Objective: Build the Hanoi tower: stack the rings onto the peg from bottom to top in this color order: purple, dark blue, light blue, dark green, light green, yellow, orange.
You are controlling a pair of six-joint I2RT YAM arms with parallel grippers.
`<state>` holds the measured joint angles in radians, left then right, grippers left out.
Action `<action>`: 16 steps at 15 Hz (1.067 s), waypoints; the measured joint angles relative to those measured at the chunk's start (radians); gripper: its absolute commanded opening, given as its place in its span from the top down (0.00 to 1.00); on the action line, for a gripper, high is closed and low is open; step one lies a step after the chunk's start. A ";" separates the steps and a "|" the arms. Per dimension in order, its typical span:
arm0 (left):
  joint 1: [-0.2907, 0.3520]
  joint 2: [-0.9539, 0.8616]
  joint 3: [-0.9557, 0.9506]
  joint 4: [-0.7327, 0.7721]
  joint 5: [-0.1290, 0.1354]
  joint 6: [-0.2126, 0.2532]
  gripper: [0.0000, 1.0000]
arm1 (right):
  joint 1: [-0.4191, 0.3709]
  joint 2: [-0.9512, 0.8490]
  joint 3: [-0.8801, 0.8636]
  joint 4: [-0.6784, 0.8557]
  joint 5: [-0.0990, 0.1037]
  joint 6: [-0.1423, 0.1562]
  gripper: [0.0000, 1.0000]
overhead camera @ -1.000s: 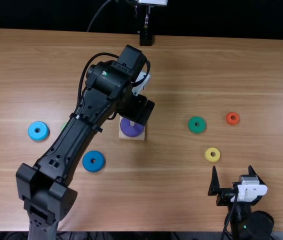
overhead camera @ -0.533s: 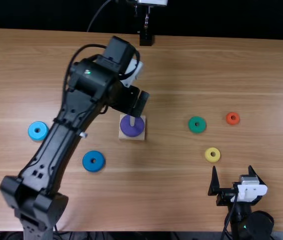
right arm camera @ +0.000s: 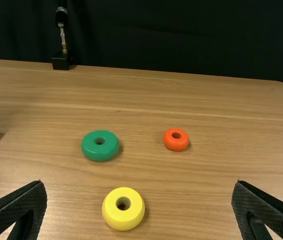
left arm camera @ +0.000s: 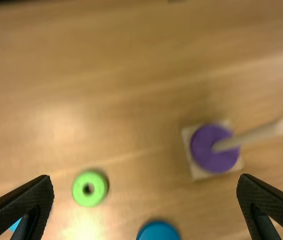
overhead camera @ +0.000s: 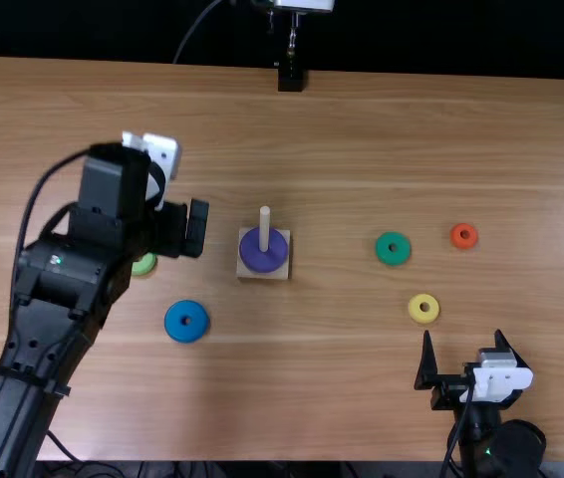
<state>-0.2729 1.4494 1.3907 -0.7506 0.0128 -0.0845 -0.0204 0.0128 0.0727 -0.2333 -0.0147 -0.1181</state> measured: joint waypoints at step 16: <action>-0.100 0.108 -0.521 0.229 0.018 -0.010 0.00 | 0.000 0.000 0.000 0.000 0.000 0.000 0.00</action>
<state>-0.3733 1.5570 0.8700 -0.5217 0.0307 -0.0944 -0.0204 0.0128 0.0727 -0.2337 -0.0147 -0.1177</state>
